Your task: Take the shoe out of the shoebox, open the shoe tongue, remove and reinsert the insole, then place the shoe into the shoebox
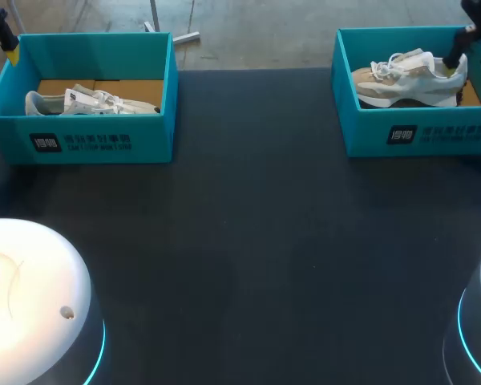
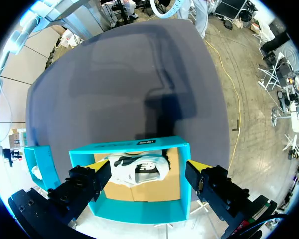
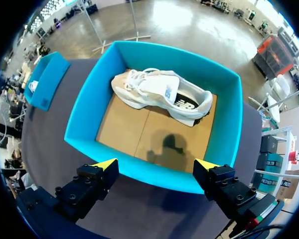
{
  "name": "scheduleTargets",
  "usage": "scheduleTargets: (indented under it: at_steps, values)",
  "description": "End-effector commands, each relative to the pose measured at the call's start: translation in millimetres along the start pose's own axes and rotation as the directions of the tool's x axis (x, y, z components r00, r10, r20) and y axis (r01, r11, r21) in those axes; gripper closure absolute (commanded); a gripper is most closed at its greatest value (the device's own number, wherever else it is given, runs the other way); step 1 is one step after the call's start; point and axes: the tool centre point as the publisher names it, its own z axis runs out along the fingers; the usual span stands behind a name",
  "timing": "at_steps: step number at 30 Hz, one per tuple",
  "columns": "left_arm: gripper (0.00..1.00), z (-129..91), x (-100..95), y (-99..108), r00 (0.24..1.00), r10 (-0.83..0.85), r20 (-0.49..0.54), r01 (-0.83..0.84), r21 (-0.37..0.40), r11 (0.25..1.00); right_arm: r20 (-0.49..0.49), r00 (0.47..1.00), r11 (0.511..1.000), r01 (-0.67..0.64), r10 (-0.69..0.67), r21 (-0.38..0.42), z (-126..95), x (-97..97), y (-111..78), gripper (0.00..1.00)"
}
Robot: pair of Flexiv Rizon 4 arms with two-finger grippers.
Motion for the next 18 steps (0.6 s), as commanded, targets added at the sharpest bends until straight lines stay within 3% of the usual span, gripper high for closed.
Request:
scheduleTargets:
  at_steps: [1, 6, 7, 9, 12, 18]
  values:
    - [0.0, -0.2, 0.0, -0.3, 1.0, 0.0, -0.002, 0.0, 0.0, 1.0, 0.001, 1.0, 1.0, -0.001, 0.001, 0.018, -0.3, -0.4, 3.3, 0.0]
    - [0.0, -0.2, 0.0, -0.3, 1.0, 0.0, -0.002, 0.0, 0.0, 1.0, 0.001, 1.0, 1.0, -0.001, 0.001, 0.018, -0.3, -0.4, 3.3, 0.0]
    - [0.0, -0.2, 0.0, -0.3, 1.0, 0.0, -0.002, 0.0, 0.0, 1.0, -0.035, 0.999, 1.0, -0.003, 0.003, -0.004, 0.5, -0.9, 4.4, 0.0]
    - [0.0, -0.2, 0.0, -0.3, 1.0, 0.0, -0.002, 0.0, 0.0, 1.0, 0.063, 0.998, 1.0, -0.001, 0.001, 0.01, 1.7, -2.5, 9.2, 0.0]
    - [0.0, -0.2, 0.0, -0.3, 1.0, 0.0, -0.002, 0.0, 0.0, 1.0, 0.121, 0.992, 1.0, -0.021, 0.019, 0.018, 7.2, -8.1, 17.6, 0.0]
    - [0.0, -0.2, 0.0, -0.3, 1.0, 0.0, -0.002, 0.0, 0.0, 1.0, 0.174, 0.982, 0.996, -0.079, 0.071, 0.035, 22.6, -24.1, 38.9, 0.0]
